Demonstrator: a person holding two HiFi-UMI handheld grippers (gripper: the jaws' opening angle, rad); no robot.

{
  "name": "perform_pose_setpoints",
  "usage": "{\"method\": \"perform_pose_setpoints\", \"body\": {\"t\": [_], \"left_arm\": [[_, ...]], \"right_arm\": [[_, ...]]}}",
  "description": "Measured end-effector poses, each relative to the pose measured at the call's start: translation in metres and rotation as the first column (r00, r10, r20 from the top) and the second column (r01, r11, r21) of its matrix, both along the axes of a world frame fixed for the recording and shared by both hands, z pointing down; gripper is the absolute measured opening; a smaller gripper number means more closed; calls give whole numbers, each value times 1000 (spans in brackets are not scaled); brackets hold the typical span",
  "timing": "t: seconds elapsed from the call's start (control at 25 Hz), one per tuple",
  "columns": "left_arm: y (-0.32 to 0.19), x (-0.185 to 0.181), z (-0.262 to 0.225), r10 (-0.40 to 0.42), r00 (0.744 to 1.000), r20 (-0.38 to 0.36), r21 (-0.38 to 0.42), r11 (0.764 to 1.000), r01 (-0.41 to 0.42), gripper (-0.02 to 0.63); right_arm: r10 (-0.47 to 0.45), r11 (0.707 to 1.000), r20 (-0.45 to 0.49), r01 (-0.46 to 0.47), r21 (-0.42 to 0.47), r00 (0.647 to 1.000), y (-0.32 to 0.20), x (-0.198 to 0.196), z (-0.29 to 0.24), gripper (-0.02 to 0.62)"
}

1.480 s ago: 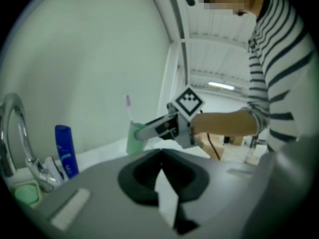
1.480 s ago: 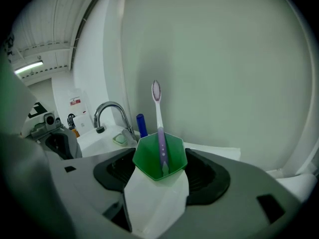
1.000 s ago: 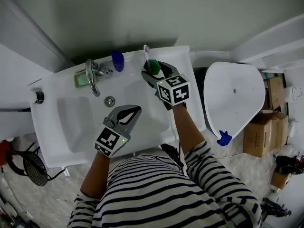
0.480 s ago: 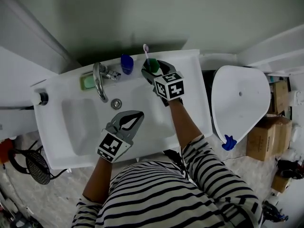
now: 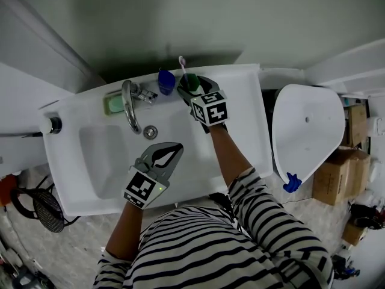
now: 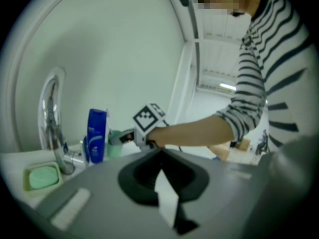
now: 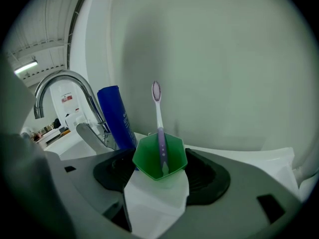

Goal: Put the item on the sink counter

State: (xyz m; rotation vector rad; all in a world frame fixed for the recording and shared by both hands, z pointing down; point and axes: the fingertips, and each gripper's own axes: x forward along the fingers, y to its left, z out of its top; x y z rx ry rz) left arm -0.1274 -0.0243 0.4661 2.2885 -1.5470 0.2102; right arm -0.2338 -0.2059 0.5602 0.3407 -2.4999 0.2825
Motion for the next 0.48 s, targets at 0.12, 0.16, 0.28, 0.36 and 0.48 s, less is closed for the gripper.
{"method": "perform_pose_setpoints", "body": {"t": [0.12, 0.16, 0.28, 0.36, 0.48], "left_arm": [[0, -1, 2, -1, 1000, -4, -1, 1000, 1, 6], [0, -1, 2, -1, 1000, -4, -1, 1000, 1, 6], [-1, -2, 2, -1, 1000, -3, 1, 1000, 1, 6], [-2, -3, 2, 0, 1000, -3, 2, 1000, 0, 6], [-3, -2, 3, 2, 1000, -4, 3, 1000, -2, 6]], "right_arm": [[5, 1000, 7, -5, 6, 1000, 0, -3, 2, 311], [3, 1000, 8, -4, 12, 1000, 0, -4, 2, 310], [-10, 999, -2, 11, 37, 1000, 0, -7, 3, 311], [-17, 999, -5, 17, 49, 1000, 1, -7, 3, 311], [-25, 998, -7, 25, 55, 1000, 1, -8, 4, 311]]}}
